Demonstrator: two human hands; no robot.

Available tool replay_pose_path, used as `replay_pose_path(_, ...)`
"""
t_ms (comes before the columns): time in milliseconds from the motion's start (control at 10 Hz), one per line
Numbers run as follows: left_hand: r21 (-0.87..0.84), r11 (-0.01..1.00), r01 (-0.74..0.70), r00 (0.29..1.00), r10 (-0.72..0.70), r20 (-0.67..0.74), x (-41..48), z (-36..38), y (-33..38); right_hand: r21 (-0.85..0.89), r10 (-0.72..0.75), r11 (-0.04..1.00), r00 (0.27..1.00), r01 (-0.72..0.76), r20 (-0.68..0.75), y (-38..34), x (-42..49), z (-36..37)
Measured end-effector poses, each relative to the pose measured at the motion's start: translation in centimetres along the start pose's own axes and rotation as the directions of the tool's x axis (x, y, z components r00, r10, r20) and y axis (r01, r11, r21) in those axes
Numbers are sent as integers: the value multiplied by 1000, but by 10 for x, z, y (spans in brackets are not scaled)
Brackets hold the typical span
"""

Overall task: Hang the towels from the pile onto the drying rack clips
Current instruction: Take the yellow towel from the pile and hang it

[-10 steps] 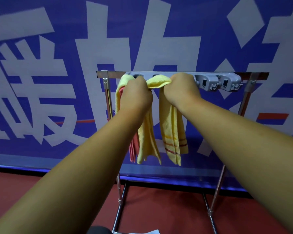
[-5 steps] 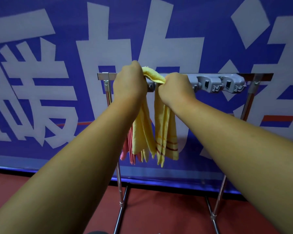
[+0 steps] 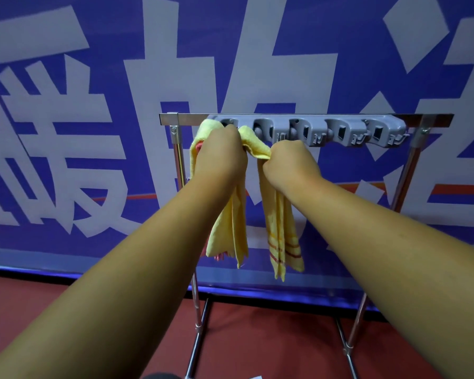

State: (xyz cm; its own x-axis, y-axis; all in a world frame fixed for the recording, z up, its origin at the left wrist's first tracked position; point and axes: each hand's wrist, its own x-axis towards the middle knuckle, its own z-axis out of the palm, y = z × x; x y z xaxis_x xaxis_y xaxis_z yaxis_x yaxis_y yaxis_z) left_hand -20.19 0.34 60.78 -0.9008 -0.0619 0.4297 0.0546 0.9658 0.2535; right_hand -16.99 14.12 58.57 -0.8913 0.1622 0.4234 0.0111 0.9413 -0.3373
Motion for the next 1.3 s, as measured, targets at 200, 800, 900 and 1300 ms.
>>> replay_pose_path(200, -220, 975, -15, 993, -12, -119, -22, 17, -5, 43, -14, 999, 1000, 13, 25, -4, -2, 16)
replay_pose_path(800, -520, 812, 263, 959, -159, 236, -71, 127, -46, 142, 87, 974, 869, -177, 488, 38, -47, 114)
replay_pose_path(900, -494, 829, 263, 952, -139, 273, -79, 149, -52, 169, 101, 960, 837, -224, 538, 49, -53, 134)
replay_pose_path(1300, -359, 902, 240, 878, -44, 477, -117, 234, -85, -69, 116, 993, 715, -94, 689, 99, -94, 205)
